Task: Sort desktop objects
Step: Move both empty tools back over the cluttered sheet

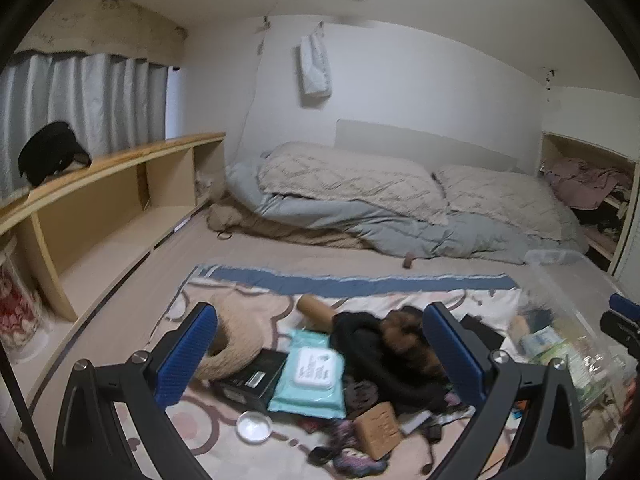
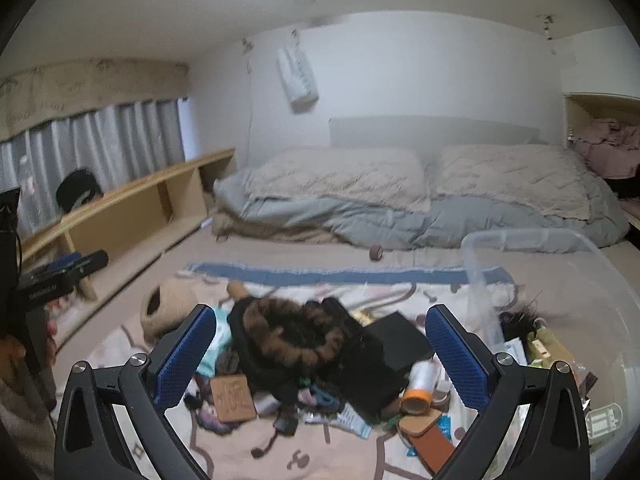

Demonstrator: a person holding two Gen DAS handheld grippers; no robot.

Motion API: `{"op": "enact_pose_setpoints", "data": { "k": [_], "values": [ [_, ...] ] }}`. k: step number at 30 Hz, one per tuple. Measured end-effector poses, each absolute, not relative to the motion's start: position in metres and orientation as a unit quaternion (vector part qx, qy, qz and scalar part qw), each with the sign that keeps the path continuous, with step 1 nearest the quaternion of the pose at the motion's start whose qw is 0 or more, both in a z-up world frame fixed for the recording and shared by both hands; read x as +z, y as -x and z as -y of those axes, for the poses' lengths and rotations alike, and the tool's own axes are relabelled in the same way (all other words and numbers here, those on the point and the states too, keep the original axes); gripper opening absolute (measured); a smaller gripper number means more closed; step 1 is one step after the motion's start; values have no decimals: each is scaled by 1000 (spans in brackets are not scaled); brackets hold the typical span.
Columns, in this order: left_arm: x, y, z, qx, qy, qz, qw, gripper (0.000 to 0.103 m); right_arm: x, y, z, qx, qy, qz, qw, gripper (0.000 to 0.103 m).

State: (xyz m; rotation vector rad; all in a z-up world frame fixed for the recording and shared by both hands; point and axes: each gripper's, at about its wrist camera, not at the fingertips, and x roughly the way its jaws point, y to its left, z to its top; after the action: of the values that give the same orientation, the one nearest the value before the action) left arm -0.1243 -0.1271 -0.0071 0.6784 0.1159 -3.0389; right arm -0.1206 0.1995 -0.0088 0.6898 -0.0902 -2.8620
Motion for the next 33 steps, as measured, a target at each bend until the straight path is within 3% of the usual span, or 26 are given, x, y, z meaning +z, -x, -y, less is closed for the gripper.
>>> {"op": "enact_pose_setpoints", "data": {
  "k": [13, 28, 33],
  "values": [
    [-137, 105, 149, -954, -291, -62, 29, 103, -78, 116, -200, -953, -269, -19, 141, 103],
    [-208, 112, 120, -931, -363, -25, 38, 103, -194, 150, -166, -900, -394, -113, 147, 103],
    [-227, 116, 114, -921, -388, -12, 39, 103, -219, 158, -163, -880, -437, -108, 150, 103]
  ]
}}
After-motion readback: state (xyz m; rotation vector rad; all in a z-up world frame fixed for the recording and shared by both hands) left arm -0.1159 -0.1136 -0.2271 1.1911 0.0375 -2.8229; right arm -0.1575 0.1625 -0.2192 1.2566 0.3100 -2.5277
